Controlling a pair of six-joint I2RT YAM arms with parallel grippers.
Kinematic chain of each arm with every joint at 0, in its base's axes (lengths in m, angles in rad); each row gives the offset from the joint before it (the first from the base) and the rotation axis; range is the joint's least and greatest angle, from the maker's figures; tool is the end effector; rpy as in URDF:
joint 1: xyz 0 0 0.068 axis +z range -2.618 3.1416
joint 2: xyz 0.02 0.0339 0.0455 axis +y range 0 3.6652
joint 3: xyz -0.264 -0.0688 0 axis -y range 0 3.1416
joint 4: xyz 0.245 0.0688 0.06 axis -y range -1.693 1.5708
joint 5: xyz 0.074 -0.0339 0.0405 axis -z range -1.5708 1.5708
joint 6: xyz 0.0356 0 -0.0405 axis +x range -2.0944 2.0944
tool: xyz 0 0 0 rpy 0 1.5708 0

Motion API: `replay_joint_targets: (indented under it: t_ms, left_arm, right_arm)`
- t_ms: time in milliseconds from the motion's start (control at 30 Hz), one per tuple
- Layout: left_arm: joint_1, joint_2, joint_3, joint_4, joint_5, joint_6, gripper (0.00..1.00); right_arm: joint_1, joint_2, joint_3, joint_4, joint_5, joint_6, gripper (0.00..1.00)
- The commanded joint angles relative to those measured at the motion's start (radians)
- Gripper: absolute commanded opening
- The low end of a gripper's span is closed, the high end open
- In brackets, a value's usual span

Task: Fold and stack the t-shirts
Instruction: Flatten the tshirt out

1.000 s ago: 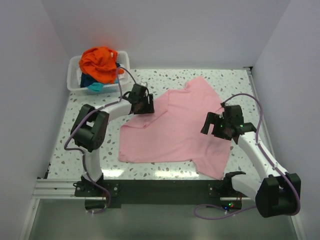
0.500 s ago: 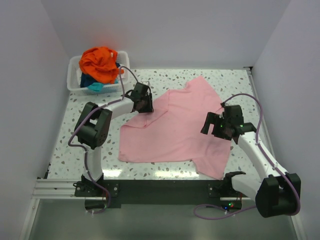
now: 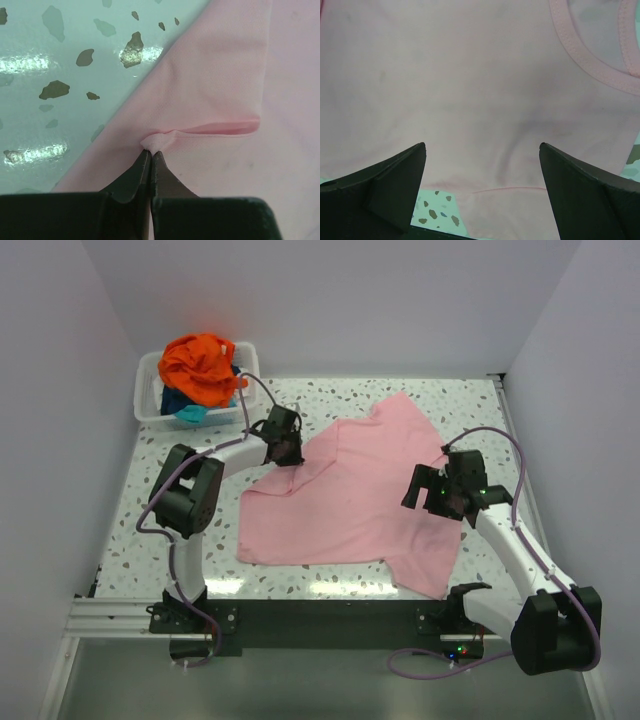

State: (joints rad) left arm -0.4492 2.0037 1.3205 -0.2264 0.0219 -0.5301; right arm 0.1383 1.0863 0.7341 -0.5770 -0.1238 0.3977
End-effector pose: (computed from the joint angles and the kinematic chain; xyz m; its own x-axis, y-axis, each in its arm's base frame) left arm 0.3833 -0.1857 0.1585 -0.8390 -0.1567 -0.5210 0.0255 0.9452 -0.3254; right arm 0.2105 0.0337 0.2313 -0.8129 0.2749 -0.5134 0.1137 0.9395 0.3230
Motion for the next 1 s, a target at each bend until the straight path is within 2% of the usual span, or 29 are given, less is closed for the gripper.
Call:
replay_joint_targets:
  t_ms: [0,433,967]
  left_arm:
    - [0.003,-0.043,0.052,-0.014,-0.055,0.028,0.0]
    - [0.053,-0.057,0.128,-0.047,-0.186,0.093,0.0]
    - [0.162,0.082,0.275,-0.016,-0.338,0.203,0.0]
  right_arm:
    - [0.0,-0.019,0.008,0.016,0.001,-0.017,0.99]
    - [0.001,-0.005,0.019,0.011,0.009,-0.019,0.99]
    - [0.001,0.029,0.036,0.005,0.042,-0.022,0.99]
